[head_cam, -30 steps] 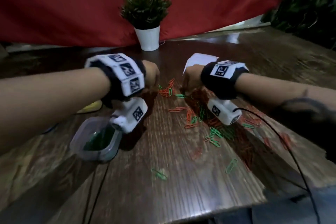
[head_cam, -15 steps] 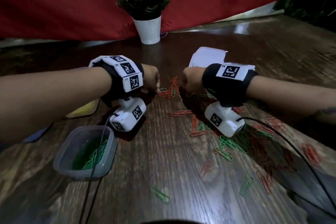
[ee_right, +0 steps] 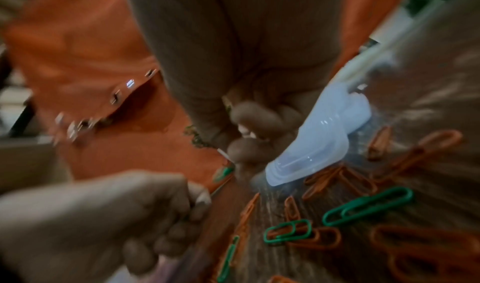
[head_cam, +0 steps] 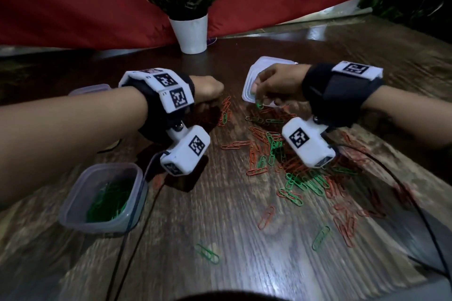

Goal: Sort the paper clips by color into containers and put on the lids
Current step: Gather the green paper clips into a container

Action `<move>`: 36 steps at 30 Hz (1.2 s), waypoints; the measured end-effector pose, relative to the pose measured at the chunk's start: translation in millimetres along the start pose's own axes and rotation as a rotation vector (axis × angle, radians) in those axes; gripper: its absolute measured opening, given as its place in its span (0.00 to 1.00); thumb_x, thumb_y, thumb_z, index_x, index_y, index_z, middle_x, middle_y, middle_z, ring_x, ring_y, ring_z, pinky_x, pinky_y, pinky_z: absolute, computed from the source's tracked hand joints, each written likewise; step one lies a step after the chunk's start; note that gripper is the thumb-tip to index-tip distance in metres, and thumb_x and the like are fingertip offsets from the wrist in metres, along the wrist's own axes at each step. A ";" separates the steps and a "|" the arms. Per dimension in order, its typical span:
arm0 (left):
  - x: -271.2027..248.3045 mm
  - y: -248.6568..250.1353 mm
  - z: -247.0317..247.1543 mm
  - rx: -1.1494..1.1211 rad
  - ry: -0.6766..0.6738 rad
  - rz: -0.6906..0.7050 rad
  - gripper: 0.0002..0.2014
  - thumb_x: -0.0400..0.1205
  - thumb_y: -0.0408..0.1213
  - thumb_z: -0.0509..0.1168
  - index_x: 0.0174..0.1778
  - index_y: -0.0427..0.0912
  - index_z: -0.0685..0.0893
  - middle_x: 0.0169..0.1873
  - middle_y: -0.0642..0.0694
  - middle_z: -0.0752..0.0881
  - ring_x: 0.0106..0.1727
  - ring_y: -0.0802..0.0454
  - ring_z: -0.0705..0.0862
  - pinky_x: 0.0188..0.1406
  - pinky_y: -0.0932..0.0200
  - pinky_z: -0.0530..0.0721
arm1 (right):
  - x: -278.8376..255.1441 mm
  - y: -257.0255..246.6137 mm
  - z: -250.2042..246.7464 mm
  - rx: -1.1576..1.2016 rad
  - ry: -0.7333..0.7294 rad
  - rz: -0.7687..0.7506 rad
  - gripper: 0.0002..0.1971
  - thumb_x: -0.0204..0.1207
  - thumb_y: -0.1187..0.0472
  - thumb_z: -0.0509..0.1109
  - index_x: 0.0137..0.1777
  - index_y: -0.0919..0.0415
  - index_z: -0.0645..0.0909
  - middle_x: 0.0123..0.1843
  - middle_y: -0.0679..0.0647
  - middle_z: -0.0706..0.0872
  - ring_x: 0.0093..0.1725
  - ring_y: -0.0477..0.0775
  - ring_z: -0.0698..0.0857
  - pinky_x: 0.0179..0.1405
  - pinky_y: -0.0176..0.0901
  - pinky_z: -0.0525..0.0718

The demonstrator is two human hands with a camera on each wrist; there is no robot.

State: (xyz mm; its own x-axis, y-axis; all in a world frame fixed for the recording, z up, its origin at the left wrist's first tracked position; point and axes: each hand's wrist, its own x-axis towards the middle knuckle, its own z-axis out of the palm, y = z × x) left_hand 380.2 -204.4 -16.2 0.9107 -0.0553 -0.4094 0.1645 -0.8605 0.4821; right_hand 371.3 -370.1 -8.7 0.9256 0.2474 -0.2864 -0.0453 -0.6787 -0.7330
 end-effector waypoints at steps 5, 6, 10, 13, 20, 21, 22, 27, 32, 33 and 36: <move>-7.2 2.1 2.2 -0.078 -0.024 -0.091 0.20 0.86 0.46 0.48 0.35 0.37 0.74 0.26 0.42 0.72 0.26 0.49 0.73 0.25 0.67 0.70 | -4.9 15.5 -4.0 0.242 -0.210 0.059 0.13 0.82 0.75 0.53 0.47 0.62 0.77 0.21 0.49 0.81 0.15 0.37 0.75 0.12 0.22 0.69; -5.8 -0.3 1.4 0.028 -0.017 -0.049 0.23 0.86 0.53 0.51 0.41 0.36 0.78 0.34 0.42 0.75 0.35 0.46 0.76 0.35 0.62 0.73 | -4.1 17.9 -3.5 0.290 -0.216 0.067 0.13 0.82 0.75 0.53 0.47 0.61 0.77 0.21 0.49 0.82 0.16 0.37 0.76 0.13 0.22 0.71; -5.3 -7.9 1.2 0.140 -0.028 0.039 0.15 0.72 0.43 0.76 0.41 0.32 0.86 0.36 0.41 0.82 0.41 0.48 0.78 0.44 0.56 0.77 | -8.0 21.7 -0.7 0.373 -0.202 0.061 0.12 0.82 0.74 0.56 0.47 0.58 0.77 0.30 0.51 0.82 0.22 0.37 0.81 0.16 0.24 0.74; -5.2 -7.0 3.5 0.148 0.008 0.038 0.13 0.71 0.35 0.76 0.47 0.30 0.87 0.41 0.39 0.86 0.45 0.47 0.81 0.55 0.51 0.82 | -10.6 22.3 -0.1 0.362 -0.159 0.060 0.12 0.81 0.74 0.56 0.46 0.61 0.78 0.26 0.51 0.82 0.19 0.38 0.79 0.13 0.23 0.70; -9.3 -10.0 -5.3 0.094 0.063 0.062 0.06 0.76 0.35 0.68 0.34 0.42 0.82 0.27 0.48 0.79 0.26 0.53 0.74 0.22 0.66 0.73 | -6.7 25.2 -9.6 0.740 -0.205 0.233 0.16 0.80 0.69 0.44 0.37 0.62 0.71 0.22 0.51 0.72 0.14 0.39 0.64 0.06 0.24 0.57; -8.0 -11.1 -6.7 0.068 0.067 0.051 0.06 0.76 0.36 0.66 0.33 0.42 0.82 0.27 0.47 0.77 0.25 0.53 0.71 0.20 0.67 0.68 | -8.1 26.2 -10.6 0.773 -0.227 0.221 0.15 0.80 0.66 0.45 0.36 0.62 0.70 0.21 0.50 0.71 0.14 0.40 0.63 0.06 0.24 0.56; -7.5 -11.3 -7.5 0.034 0.064 0.024 0.07 0.76 0.37 0.64 0.32 0.41 0.80 0.26 0.46 0.75 0.24 0.52 0.68 0.19 0.68 0.64 | -9.3 27.2 -11.0 0.783 -0.241 0.205 0.16 0.82 0.62 0.46 0.35 0.60 0.69 0.21 0.49 0.70 0.14 0.40 0.62 0.06 0.25 0.55; -2.8 -11.7 0.6 0.305 0.125 0.080 0.17 0.79 0.51 0.65 0.30 0.43 0.78 0.29 0.46 0.77 0.33 0.50 0.74 0.27 0.60 0.68 | -8.4 27.9 -1.4 0.335 -0.061 0.087 0.23 0.85 0.48 0.54 0.28 0.55 0.66 0.19 0.46 0.63 0.14 0.43 0.57 0.12 0.32 0.54; -4.6 2.2 9.9 0.479 0.242 0.252 0.13 0.69 0.46 0.77 0.41 0.42 0.88 0.37 0.47 0.84 0.43 0.51 0.80 0.39 0.61 0.73 | -6.6 13.2 8.8 -0.297 0.034 -0.061 0.13 0.82 0.58 0.62 0.42 0.63 0.83 0.30 0.51 0.77 0.29 0.50 0.74 0.30 0.39 0.72; -5.5 5.3 11.7 0.471 0.232 0.266 0.12 0.69 0.45 0.77 0.41 0.42 0.88 0.37 0.47 0.84 0.43 0.51 0.80 0.39 0.60 0.74 | -4.9 9.5 13.1 -0.369 0.027 -0.077 0.11 0.80 0.56 0.66 0.47 0.64 0.85 0.36 0.53 0.81 0.35 0.51 0.77 0.36 0.39 0.74; -5.4 12.1 15.1 0.497 0.172 0.287 0.11 0.69 0.44 0.77 0.38 0.42 0.85 0.33 0.48 0.82 0.41 0.51 0.79 0.39 0.60 0.72 | 1.4 -0.8 26.6 -0.573 -0.005 -0.070 0.11 0.72 0.56 0.74 0.52 0.60 0.86 0.47 0.53 0.84 0.46 0.51 0.79 0.44 0.40 0.75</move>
State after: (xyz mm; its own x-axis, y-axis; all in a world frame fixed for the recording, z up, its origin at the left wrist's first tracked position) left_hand 371.6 -222.1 -19.8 0.9477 -0.2733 -0.1648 -0.2561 -0.9594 0.1180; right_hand 362.6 -350.8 -24.9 0.9173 0.3076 -0.2530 0.2281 -0.9264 -0.2995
